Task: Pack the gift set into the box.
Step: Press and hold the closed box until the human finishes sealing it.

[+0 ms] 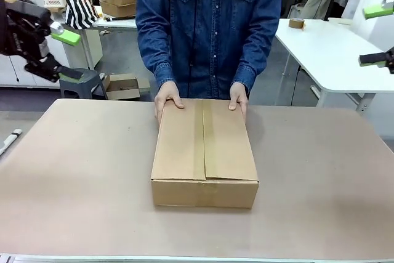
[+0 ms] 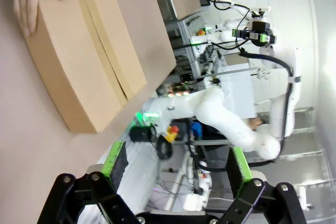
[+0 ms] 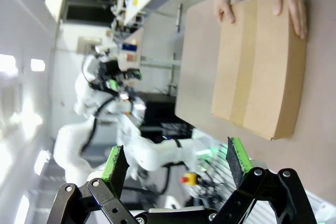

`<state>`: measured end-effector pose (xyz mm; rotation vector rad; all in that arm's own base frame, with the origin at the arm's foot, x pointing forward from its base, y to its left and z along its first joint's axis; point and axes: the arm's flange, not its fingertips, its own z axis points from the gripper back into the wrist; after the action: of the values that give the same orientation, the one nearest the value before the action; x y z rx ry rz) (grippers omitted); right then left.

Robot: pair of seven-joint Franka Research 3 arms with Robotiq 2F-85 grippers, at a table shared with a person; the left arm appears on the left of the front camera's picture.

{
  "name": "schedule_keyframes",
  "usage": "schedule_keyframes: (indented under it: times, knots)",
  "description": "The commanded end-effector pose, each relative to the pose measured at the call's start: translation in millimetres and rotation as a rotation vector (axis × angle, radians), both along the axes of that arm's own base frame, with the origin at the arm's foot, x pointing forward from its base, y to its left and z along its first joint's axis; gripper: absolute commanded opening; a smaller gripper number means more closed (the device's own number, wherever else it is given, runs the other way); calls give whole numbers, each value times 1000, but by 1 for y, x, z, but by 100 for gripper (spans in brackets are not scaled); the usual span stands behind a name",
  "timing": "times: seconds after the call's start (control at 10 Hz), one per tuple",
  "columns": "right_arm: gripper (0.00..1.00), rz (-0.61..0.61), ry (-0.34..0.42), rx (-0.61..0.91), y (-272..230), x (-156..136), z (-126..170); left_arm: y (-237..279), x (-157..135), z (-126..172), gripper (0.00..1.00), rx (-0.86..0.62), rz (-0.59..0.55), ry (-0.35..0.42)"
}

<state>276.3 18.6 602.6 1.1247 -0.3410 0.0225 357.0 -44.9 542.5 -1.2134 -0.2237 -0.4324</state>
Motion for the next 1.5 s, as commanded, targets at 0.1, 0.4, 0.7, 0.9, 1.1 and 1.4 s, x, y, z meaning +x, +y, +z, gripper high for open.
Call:
schedule_keyframes:
  times: [0.1,0.4,0.7,0.9,1.1,1.4]
  knots:
    - [100,522,-605,-150,91,57,-1,-71,-10,-2,100,-71,-112,-366]
    - [100,942,-915,-180,153,62,-41,-117,-38,-34,100,-232,-189,-666]
    - [100,759,-625,-283,170,52,-42,-122,-39,-26,100,-183,-201,-633]
    - [100,759,-625,-283,170,52,-42,-122,-39,-26,100,-183,-201,-633]
    - [100,691,-939,-358,175,74,-64,-141,-46,-50,100,-309,-308,-900]
    - [100,665,-1261,-436,180,101,-145,-152,-30,-116,100,-233,-369,-1081]
